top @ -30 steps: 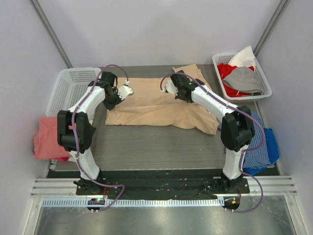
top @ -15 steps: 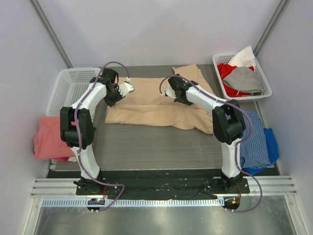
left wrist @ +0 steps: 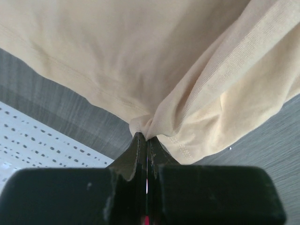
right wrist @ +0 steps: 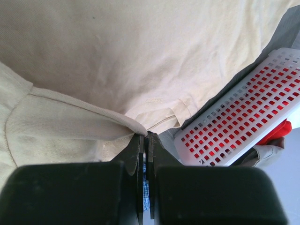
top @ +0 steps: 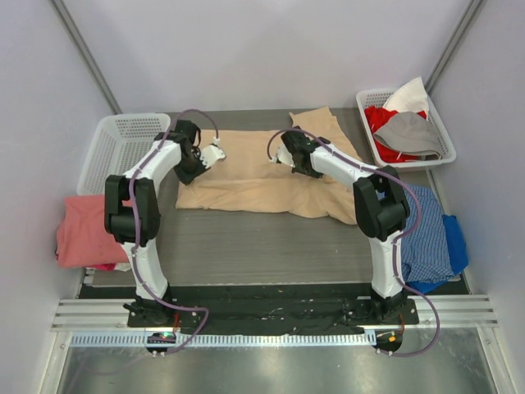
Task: Fold and stack the t-shirts
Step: Fold the flattened tshirt in 1/3 of the way
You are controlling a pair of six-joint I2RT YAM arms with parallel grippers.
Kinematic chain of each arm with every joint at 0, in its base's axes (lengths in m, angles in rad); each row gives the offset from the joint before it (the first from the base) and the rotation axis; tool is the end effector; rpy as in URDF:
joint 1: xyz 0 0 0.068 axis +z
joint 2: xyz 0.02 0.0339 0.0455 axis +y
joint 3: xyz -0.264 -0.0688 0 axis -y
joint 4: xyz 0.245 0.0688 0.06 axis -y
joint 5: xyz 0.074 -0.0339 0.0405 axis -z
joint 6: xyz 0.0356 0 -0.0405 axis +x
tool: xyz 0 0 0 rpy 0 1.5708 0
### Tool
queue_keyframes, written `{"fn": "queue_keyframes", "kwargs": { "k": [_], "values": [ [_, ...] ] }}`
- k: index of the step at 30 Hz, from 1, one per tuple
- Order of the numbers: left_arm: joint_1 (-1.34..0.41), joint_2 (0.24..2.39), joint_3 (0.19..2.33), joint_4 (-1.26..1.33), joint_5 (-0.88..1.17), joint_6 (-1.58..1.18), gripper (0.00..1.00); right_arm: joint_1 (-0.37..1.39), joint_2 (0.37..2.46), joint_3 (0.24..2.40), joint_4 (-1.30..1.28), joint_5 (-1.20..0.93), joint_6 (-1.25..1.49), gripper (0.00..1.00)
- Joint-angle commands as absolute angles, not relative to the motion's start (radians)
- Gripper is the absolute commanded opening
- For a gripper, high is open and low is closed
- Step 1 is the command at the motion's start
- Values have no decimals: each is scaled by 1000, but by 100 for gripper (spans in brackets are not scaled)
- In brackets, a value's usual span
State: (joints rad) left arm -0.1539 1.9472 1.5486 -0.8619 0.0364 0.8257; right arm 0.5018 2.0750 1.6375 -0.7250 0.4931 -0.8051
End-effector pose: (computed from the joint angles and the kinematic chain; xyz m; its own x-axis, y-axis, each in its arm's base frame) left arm 0.3947 -0.0625 0.2149 -0.5174 0.8236 -0.2325 0.8030 0.5611 0.2009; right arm 0.3910 0.1953 0.1985 -0.3710 -0.9279 0.0380 -0.7595 0.2796 -0.5873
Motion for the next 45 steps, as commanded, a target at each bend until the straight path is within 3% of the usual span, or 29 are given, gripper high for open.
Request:
{"fn": "queue_keyframes", "kwargs": {
  "k": [1, 20, 29, 45],
  "values": [
    [-147, 1899, 1509, -897, 8, 873, 0, 499, 2028, 1632, -695, 538, -796, 1],
    [-149, 1985, 1606, -957, -29, 871, 0, 499, 2057, 1646, -635, 584, -798, 1],
    [-155, 2037, 1666, -931, -34, 847, 8, 512, 2082, 1687, -609, 618, -804, 1],
    [-164, 2020, 1621, -925, -44, 861, 8, 555, 2126, 1678, -497, 655, -831, 1]
  ]
}}
